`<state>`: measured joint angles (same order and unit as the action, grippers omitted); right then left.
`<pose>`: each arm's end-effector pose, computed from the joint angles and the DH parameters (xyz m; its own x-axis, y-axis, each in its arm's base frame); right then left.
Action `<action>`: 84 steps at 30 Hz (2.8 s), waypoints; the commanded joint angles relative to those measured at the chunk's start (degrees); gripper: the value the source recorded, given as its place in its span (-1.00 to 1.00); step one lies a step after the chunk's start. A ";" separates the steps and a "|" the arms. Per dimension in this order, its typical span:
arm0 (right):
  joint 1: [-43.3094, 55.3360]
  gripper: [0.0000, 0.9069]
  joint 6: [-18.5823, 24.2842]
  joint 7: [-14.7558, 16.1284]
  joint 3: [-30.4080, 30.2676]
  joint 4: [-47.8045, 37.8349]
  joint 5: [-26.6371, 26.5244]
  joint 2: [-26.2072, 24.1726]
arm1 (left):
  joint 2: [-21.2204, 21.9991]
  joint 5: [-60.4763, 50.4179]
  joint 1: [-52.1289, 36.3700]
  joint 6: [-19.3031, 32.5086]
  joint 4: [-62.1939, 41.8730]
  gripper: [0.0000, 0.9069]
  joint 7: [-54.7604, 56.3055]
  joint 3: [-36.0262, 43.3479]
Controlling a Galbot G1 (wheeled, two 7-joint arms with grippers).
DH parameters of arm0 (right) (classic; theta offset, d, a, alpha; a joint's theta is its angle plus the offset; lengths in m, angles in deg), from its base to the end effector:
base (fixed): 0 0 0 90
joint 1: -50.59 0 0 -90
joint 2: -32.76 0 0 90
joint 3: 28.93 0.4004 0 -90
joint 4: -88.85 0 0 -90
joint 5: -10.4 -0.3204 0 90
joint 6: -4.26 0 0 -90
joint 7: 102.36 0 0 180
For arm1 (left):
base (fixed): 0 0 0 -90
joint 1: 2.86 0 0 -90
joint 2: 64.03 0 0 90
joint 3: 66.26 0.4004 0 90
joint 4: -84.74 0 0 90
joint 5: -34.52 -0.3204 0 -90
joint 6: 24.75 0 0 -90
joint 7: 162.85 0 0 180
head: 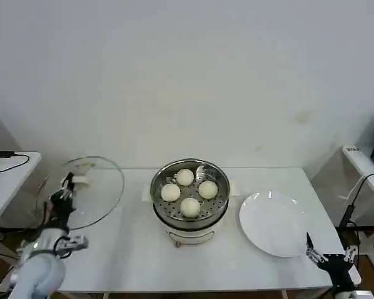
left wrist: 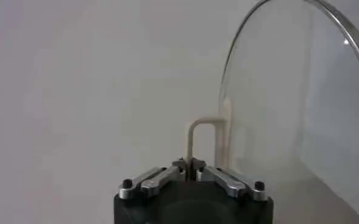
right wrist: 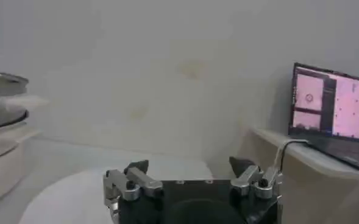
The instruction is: Take steamed baozi put them in steamer then cover it.
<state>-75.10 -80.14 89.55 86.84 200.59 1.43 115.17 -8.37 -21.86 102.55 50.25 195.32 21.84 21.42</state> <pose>0.0647 -0.1655 -0.3693 -0.9862 0.1378 0.0918 0.1189 0.9752 -0.1868 0.2276 0.1724 -0.3021 -0.9868 -0.0941 -0.1320 -0.1325 -0.0004 0.9912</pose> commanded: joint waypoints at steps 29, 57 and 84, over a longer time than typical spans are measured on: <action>1.58 1.00 0.40 -0.67 -3.34 -3.08 6.28 2.04 | 26.42 -25.62 -29.63 -23.10 -9.30 -1.00 -24.36 40.57; 1.03 1.00 0.98 -0.59 -3.69 -3.63 6.32 1.87 | 29.83 -30.94 -25.94 -20.10 -13.38 -1.00 -22.82 38.25; 0.99 1.00 1.10 -0.58 -4.33 -3.89 6.39 1.87 | 30.47 -32.81 -23.98 -19.32 -12.11 -1.00 -22.64 37.19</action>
<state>-74.08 -79.08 88.99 82.59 196.73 7.81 117.02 21.81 -54.16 78.52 30.80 183.35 -0.91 58.71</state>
